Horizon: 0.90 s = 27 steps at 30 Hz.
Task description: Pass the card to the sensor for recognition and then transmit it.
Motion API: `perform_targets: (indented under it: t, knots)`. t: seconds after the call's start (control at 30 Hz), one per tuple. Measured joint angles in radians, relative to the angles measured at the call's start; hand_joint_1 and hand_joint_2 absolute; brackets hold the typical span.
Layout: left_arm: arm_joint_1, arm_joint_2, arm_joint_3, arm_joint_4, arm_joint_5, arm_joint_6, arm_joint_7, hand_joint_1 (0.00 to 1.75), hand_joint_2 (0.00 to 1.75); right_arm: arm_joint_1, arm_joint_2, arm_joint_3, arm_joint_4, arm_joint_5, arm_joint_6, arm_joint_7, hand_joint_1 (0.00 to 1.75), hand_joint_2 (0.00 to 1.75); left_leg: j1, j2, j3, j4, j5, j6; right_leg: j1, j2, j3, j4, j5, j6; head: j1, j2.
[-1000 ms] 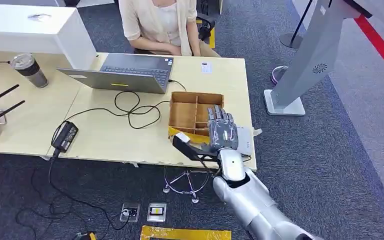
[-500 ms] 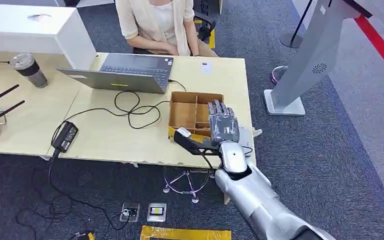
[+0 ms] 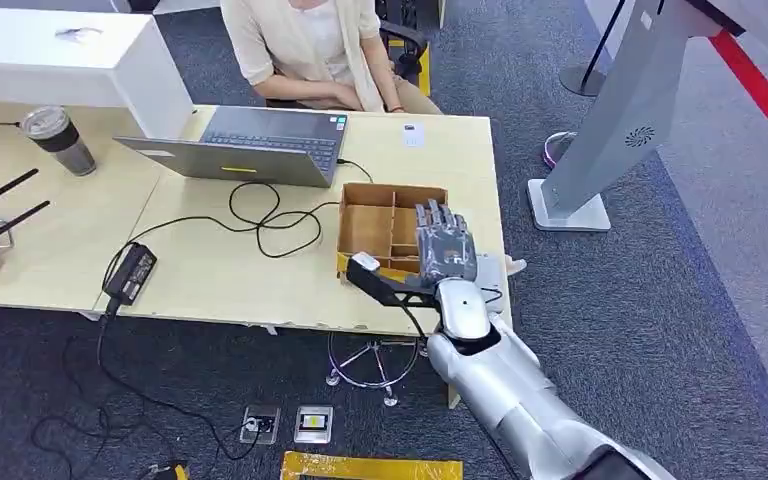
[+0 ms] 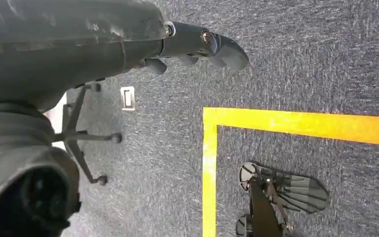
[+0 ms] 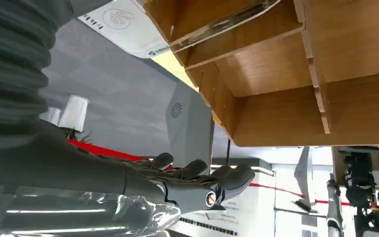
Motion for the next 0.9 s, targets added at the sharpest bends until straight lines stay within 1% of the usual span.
perform_targets:
  t: [0.9]
  knots:
    - [0.0, 0.002, -0.01, 0.0, -0.013, -0.004, -0.011, 0.0, 0.0, 0.018, -0.002, 0.0, 0.061, -0.008, 0.011, -0.028, 0.0, 1.75, 0.0, 0.0, 0.0, 0.0, 0.0, 0.0, 0.0, 0.0, 0.0, 0.0, 0.0, 0.0, 0.0, 0.0]
